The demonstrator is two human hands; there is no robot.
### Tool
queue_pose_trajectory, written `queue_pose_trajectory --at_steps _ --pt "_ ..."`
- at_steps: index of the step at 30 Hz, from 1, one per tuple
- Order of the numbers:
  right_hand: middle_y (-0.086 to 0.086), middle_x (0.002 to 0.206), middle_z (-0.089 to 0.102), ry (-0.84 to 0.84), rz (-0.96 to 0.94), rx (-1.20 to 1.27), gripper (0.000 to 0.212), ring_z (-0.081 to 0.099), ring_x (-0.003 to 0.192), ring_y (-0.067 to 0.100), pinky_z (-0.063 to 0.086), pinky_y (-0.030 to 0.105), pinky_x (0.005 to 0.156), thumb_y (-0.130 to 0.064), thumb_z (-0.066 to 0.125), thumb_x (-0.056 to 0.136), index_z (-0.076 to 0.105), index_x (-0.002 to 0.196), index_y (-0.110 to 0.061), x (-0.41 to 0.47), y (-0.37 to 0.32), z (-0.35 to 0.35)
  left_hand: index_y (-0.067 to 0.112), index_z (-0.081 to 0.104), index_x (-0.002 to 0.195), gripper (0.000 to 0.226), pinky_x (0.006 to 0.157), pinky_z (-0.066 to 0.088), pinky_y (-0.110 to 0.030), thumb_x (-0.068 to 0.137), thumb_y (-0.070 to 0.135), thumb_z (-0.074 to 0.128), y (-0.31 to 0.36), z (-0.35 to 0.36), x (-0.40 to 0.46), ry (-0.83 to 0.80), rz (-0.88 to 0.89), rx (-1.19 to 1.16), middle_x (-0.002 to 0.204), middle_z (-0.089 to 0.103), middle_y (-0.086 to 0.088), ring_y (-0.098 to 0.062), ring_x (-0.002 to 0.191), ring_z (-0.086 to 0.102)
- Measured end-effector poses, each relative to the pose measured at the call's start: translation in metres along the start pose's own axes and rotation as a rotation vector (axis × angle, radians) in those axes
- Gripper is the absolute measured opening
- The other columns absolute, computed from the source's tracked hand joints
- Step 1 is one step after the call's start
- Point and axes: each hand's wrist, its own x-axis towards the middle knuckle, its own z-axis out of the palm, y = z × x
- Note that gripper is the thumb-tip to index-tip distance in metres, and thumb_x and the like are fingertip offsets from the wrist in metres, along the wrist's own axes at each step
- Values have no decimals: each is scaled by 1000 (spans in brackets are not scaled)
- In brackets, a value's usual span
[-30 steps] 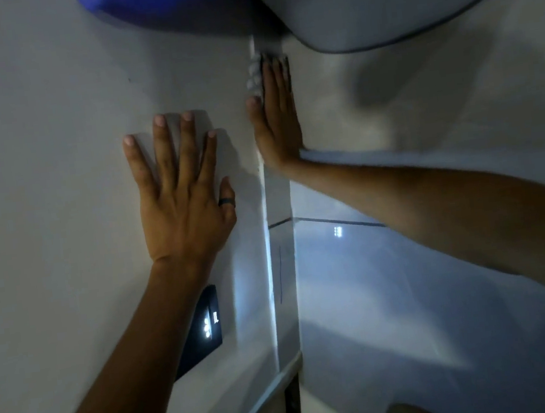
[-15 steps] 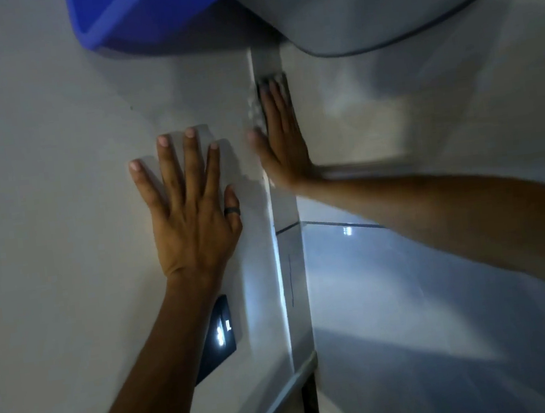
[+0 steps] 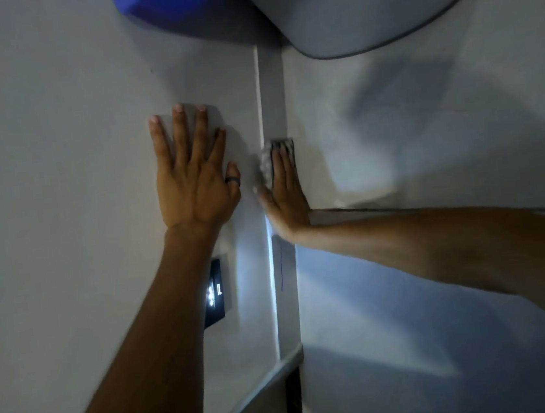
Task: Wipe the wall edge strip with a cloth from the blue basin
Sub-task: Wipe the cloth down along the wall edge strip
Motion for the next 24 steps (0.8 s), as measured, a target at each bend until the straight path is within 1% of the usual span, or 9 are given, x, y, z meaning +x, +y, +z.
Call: queue_pose_trajectory --at_steps 4,5,7,11,13,16,19,21,24 --pt "-17 169 -32 -264 -12 15 87 -21 162 6 0 49 136 -63 39 100 -27 155 -49 -139 42 25 22 17 174 73 130 -17 -50 110 56 22 5 -4 -24 -21 -96 -184 182 -3 -8 -29 168 -7" --pt "-21 168 -34 -333 2 38 87 -23 160 3 -2 50 135 -68 38 100 -29 152 -53 -166 49 27 21 13 174 74 130 -18 -49 110 57 20 9 -5 -35 -31 -131 -193 182 -5 -8 -28 168 -9" --pt "-20 170 -30 -394 -13 3 90 -23 161 5 -2 51 135 -75 34 98 -29 155 -48 -191 57 28 21 7 175 76 131 -17 -51 110 59 15 16 -3 -58 -58 -170 -188 181 -9 -7 -29 167 -13" --pt "3 177 2 -306 -33 -51 93 5 166 25 17 57 133 -73 34 98 -11 164 -28 -146 44 22 22 4 174 77 130 -16 -55 108 61 11 19 4 -104 -69 -193 -150 181 -10 -5 -27 168 -13" --pt "8 178 -4 -192 -29 -70 95 -2 166 25 9 53 135 -70 32 97 -7 166 -17 -101 30 22 23 6 175 76 129 -16 -56 108 60 13 18 9 -126 -15 -212 -139 182 -6 -5 -27 168 -10" --pt "15 177 3 -31 -49 -91 95 0 165 30 8 49 135 -65 28 97 4 165 -4 -22 10 13 23 10 175 74 128 -16 -54 110 57 22 17 17 -157 57 -239 -183 182 -4 -6 -30 168 -5" --pt "15 176 5 59 -22 -102 95 3 165 29 9 46 136 -66 25 96 7 165 -4 31 -8 -4 20 17 175 73 129 -22 -50 110 49 38 19 27 -182 101 -236 -196 182 1 -9 -34 168 1" --pt "15 177 4 66 -13 -118 94 2 165 29 6 43 136 -67 23 96 6 165 -5 29 -15 -3 18 21 174 75 129 -23 -49 108 46 45 21 34 -192 115 -216 -172 182 5 -10 -38 167 4" --pt "21 174 10 90 -63 -170 82 8 164 36 9 46 136 -51 35 104 11 163 1 -26 -8 17 18 28 172 71 131 -20 -50 108 43 45 24 39 -192 142 -214 -130 181 13 -11 -40 166 10"
